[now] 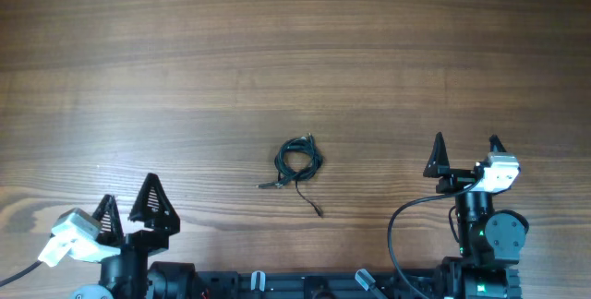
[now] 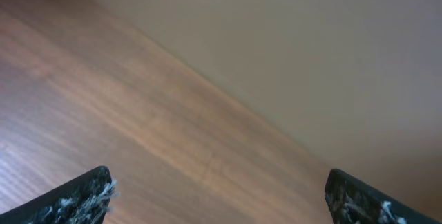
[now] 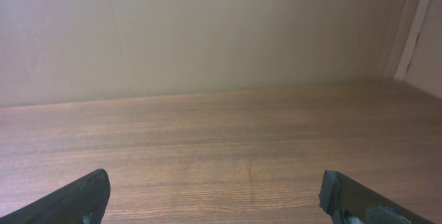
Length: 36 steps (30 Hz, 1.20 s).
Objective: Untangle cables
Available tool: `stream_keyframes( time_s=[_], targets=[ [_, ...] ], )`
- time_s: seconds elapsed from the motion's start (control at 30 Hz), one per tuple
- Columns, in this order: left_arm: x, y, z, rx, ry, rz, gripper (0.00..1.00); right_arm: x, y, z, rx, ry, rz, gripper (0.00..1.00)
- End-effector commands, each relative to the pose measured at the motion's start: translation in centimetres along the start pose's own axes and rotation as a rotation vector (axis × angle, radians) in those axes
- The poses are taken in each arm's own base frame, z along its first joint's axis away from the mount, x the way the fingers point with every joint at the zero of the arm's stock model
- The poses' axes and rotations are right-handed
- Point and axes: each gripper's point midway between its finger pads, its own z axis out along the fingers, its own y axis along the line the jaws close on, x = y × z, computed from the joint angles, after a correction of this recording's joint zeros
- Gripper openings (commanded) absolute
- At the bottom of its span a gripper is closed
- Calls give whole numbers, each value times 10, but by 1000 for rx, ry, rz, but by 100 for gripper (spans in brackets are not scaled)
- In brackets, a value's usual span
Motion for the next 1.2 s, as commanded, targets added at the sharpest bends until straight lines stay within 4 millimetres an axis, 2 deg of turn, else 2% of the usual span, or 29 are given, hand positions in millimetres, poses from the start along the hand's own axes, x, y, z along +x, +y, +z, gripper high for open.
stream_keyframes(
  time_s=[0.0,0.17,0.33,0.67,0.77,0.8,0.93,1.03,1.17],
  targets=[
    [-4,-8,1,35,-8,-30,100,-2,-3,0,15,-9,-6,100],
    [6,-15,17,21,85,-15,100,-2,-3,0,15,-9,-6,100],
    [11,-33,41,1,228,2,100,-2,-3,0,15,-9,-6,100],
    [13,-101,93,73,549,-9,100,-2,-3,0,15,-9,-6,100],
    [22,-117,105,101,654,-29,100,-2,-3,0,15,-9,-6,100],
    [32,-123,110,126,718,-45,100,-2,-3,0,15,-9,-6,100],
    [55,-116,124,82,812,-59,100,-2,-3,0,15,-9,-6,100],
    [80,-111,126,51,939,-93,100,-2,-3,0,15,-9,-6,100],
    [99,-103,137,10,1010,-104,100,-2,-3,0,15,-9,-6,100]
  ],
)
